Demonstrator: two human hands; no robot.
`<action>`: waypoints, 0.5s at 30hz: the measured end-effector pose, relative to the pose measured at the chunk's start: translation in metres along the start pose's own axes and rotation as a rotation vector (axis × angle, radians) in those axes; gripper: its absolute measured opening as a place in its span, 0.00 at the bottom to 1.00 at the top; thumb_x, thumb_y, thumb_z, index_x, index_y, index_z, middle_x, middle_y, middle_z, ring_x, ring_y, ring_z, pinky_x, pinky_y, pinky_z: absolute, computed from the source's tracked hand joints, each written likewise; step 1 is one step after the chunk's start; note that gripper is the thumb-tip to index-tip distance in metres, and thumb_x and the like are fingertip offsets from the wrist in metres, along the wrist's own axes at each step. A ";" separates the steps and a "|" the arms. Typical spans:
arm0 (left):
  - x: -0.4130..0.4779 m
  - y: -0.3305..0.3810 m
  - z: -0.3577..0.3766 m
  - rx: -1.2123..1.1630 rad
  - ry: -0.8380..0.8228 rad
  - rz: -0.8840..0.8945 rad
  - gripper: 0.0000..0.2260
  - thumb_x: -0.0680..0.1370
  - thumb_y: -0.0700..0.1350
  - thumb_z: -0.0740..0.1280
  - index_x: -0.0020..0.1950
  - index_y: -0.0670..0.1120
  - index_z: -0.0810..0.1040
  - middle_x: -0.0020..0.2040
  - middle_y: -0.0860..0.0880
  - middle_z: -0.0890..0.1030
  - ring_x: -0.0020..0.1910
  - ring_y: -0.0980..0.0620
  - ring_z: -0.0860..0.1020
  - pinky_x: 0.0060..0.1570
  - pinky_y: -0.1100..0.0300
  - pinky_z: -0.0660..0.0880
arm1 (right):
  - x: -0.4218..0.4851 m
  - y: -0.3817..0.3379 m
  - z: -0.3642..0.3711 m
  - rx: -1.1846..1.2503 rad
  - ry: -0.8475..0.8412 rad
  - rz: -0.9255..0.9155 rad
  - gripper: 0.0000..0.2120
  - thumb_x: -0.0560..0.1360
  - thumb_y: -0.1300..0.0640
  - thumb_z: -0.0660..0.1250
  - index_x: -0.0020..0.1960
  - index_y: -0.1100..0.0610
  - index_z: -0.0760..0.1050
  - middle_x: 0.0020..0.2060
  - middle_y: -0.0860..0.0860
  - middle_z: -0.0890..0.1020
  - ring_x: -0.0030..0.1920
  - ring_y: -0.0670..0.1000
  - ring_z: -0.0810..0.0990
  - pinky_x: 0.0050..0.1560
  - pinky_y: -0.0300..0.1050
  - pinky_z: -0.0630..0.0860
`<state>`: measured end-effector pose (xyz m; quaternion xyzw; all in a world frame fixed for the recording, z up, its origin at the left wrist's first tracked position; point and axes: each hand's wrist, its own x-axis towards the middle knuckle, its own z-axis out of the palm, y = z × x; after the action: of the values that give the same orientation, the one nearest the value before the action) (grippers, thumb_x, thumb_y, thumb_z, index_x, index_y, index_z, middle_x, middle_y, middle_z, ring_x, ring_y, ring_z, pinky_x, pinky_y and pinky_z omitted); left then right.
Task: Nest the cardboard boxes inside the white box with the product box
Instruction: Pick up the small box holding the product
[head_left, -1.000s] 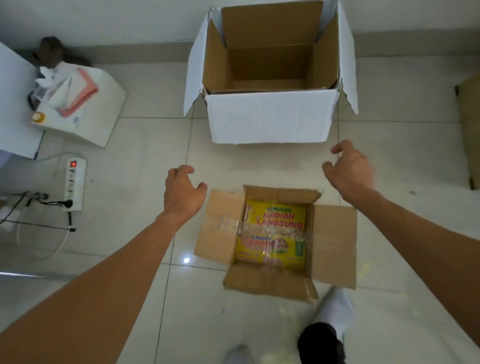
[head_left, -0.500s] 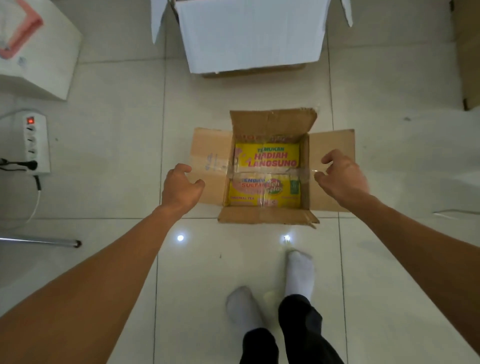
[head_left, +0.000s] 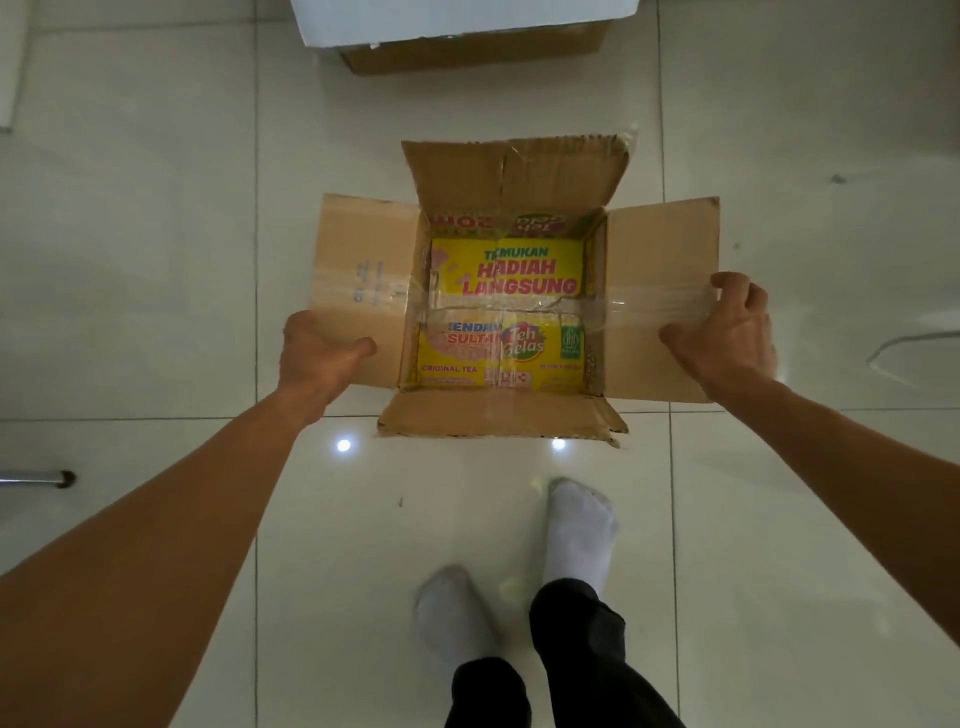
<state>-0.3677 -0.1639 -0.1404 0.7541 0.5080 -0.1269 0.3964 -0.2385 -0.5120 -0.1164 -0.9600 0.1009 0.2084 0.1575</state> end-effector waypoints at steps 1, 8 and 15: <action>0.004 -0.001 0.002 -0.027 -0.007 -0.027 0.37 0.67 0.48 0.76 0.70 0.46 0.60 0.61 0.48 0.73 0.50 0.53 0.71 0.43 0.64 0.67 | 0.004 0.002 0.001 0.044 -0.011 0.053 0.35 0.69 0.54 0.70 0.71 0.55 0.58 0.69 0.58 0.65 0.64 0.62 0.71 0.57 0.58 0.74; 0.013 0.002 -0.004 -0.040 0.133 -0.111 0.32 0.67 0.50 0.74 0.67 0.44 0.68 0.60 0.45 0.76 0.49 0.50 0.74 0.42 0.63 0.70 | 0.018 0.006 -0.002 0.366 -0.110 0.288 0.33 0.72 0.54 0.69 0.72 0.55 0.58 0.63 0.60 0.74 0.55 0.58 0.74 0.50 0.52 0.74; -0.004 0.026 -0.021 0.112 -0.018 0.169 0.07 0.75 0.49 0.68 0.43 0.46 0.80 0.36 0.52 0.78 0.36 0.53 0.76 0.34 0.63 0.69 | 0.004 -0.024 -0.023 0.329 -0.203 0.103 0.12 0.72 0.58 0.65 0.54 0.57 0.79 0.50 0.60 0.83 0.49 0.62 0.81 0.51 0.60 0.80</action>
<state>-0.3519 -0.1556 -0.1119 0.8140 0.4311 -0.1278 0.3676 -0.2204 -0.4981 -0.0921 -0.8890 0.1661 0.2925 0.3106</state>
